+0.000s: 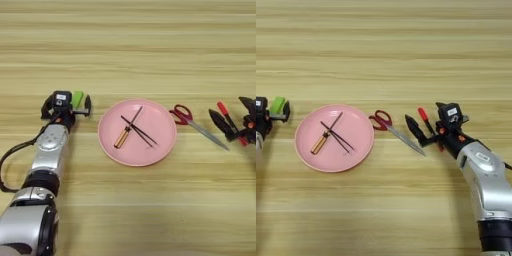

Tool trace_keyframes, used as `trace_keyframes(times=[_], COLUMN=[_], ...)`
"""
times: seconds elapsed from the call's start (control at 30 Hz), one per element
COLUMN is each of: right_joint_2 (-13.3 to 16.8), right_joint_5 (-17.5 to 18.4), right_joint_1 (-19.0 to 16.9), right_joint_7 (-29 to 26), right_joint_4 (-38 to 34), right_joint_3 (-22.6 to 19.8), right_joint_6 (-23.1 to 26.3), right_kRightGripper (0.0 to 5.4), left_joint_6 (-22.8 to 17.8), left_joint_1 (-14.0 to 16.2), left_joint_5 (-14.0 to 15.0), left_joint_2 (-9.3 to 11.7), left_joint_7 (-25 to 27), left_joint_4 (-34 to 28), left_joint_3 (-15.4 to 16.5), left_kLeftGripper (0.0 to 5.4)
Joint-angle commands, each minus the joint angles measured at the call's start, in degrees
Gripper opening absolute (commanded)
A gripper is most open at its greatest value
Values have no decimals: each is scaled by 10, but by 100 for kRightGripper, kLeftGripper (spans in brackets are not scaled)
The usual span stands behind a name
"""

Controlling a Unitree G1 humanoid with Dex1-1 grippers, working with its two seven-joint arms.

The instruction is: Move the objects on the table

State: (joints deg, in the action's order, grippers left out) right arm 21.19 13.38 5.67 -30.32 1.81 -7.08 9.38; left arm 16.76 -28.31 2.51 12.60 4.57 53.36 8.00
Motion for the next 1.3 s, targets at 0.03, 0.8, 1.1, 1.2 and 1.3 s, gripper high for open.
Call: trace_keyframes(times=[0.03,0.8,1.1,1.2,1.3], right_joint_2=[-2,-8,-8,-7,-7], right_joint_5=[3,5,5,6,6], right_joint_1=[3,5,5,5,4], right_joint_7=[5,9,10,10,10], right_joint_4=[-14,-18,-20,-20,-20], right_joint_3=[2,5,5,5,5], right_joint_6=[4,7,8,8,8], right_kRightGripper=[536,536,536,536,536], left_joint_6=[9,24,23,22,22], left_joint_1=[-16,-34,-35,-35,-36], left_joint_5=[-6,-3,-6,-7,-7], left_joint_2=[9,14,14,14,15], left_joint_7=[3,3,0,-2,-2], left_joint_4=[25,96,108,112,115], left_joint_3=[0,3,1,1,1], left_kLeftGripper=[540,540,540,540,540])
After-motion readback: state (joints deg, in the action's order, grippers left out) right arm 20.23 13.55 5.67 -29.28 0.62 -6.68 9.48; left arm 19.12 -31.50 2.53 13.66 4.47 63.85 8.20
